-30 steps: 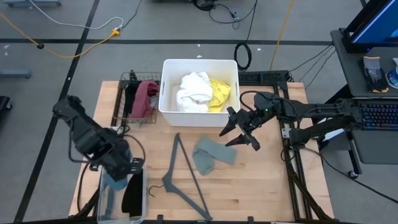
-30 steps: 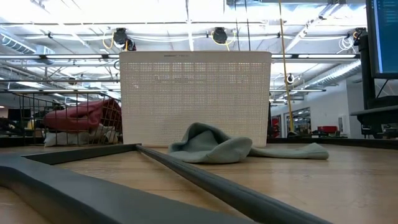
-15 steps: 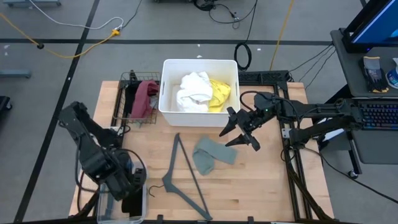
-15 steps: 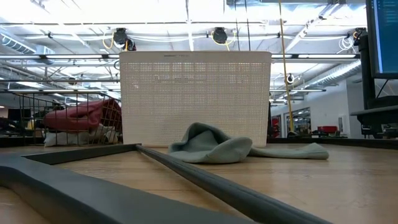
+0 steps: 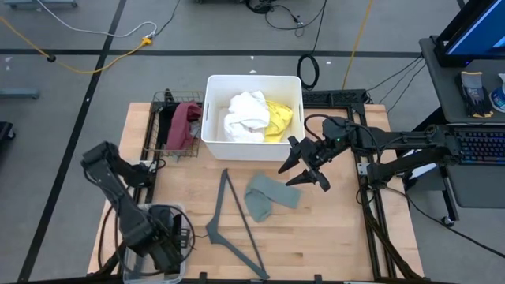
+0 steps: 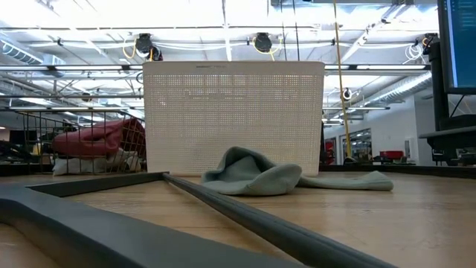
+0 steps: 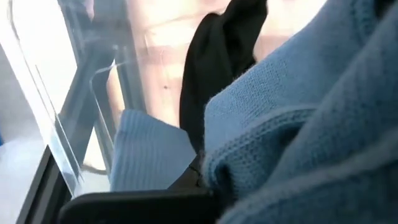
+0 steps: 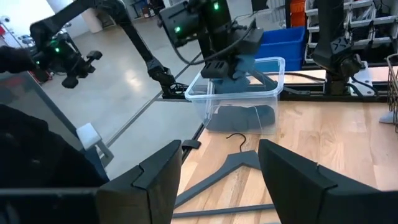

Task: Pick & Place Cloths
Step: Put the blue sock into the transparent bin, then put the gray sock into the transparent bin

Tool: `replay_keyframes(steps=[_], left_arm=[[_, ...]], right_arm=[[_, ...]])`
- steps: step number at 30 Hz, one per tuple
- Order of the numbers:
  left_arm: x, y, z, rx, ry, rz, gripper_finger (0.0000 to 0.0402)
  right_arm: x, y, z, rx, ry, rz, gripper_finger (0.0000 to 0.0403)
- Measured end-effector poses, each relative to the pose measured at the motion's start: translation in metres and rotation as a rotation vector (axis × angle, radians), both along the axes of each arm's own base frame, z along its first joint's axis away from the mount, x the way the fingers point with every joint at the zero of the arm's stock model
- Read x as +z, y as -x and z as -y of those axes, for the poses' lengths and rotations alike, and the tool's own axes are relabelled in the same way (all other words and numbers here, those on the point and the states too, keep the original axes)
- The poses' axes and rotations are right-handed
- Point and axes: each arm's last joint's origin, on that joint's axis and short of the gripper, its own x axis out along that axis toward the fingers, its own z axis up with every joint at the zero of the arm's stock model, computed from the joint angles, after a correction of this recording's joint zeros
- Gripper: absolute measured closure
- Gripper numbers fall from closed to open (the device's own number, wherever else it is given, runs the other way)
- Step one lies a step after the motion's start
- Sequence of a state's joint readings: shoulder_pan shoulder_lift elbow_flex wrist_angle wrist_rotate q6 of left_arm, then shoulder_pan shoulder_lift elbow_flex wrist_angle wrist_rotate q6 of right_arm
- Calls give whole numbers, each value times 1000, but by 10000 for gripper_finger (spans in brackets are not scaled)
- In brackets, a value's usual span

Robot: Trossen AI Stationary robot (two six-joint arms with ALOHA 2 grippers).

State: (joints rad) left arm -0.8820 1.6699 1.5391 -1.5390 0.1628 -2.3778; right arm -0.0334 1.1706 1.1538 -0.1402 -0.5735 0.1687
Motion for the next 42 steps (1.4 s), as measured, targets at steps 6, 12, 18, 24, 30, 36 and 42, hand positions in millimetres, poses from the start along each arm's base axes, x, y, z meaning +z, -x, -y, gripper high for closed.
replay_keyframes(steps=[6,12,18,24,30,36,42], left_arm=[[-26,-3,9,-8,52,-29,396],[-67,-1,10,-17,92,-27,393],[-82,-1,7,-44,97,7,389],[-80,2,5,-53,85,6,391],[-69,7,-1,-31,95,11,328],[-55,13,-7,-35,115,39,251],[-39,19,-15,-87,176,84,175]], right_arm=[[0,0,0,2,-2,-2,197],[0,0,-1,2,-2,-5,197],[-1,0,-1,2,-2,-5,197],[0,0,-1,2,-3,-5,197],[0,0,-1,1,-3,-5,197],[0,0,0,2,-3,-5,197],[-1,0,-1,2,-3,-6,197]])
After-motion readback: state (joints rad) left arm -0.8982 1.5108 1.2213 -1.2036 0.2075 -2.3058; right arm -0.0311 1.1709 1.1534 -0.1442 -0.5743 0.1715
